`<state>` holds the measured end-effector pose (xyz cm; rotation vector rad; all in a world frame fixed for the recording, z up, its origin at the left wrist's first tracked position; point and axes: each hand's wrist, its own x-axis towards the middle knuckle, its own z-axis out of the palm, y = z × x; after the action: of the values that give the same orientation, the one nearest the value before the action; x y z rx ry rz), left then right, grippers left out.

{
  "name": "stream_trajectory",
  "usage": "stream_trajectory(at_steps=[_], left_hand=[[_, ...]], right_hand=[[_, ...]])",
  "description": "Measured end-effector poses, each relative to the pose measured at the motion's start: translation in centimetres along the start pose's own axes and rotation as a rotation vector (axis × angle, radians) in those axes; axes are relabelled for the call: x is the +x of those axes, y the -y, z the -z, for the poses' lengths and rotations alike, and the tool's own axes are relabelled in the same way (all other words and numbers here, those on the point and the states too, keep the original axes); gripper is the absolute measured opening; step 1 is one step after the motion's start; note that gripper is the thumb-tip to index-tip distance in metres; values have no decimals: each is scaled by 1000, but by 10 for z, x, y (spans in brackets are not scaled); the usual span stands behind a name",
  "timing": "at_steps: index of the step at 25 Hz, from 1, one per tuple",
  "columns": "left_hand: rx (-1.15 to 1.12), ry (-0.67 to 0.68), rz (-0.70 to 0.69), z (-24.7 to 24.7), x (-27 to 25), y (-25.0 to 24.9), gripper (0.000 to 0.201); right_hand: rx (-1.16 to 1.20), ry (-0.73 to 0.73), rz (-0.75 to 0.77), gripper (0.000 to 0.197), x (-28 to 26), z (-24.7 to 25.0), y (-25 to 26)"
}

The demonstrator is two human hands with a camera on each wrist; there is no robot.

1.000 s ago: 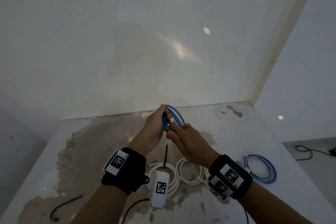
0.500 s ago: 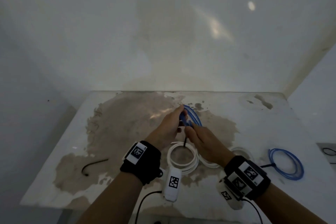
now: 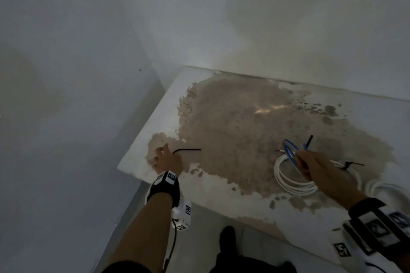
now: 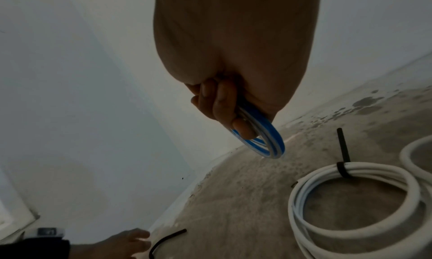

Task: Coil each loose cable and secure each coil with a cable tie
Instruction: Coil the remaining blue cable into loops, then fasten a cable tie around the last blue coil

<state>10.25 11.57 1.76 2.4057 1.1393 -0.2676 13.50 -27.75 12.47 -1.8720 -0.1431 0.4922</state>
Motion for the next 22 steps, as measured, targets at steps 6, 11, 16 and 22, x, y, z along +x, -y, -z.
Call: stream_trajectory(at_steps=[6, 11, 16, 22], left_hand=[[5, 55, -72, -10, 32, 19, 26], [-46, 52, -136, -15, 29, 6, 19], [-94, 21, -194, -12, 18, -15, 12], [-162, 86, -635, 10, -38, -98, 9]], right_hand=[[-3, 15, -41, 44, 9, -13, 6], [-4, -22, -41, 43, 2, -17, 11], [0, -80, -50, 42, -6, -9, 9], [61, -168, -39, 42, -13, 13, 2]])
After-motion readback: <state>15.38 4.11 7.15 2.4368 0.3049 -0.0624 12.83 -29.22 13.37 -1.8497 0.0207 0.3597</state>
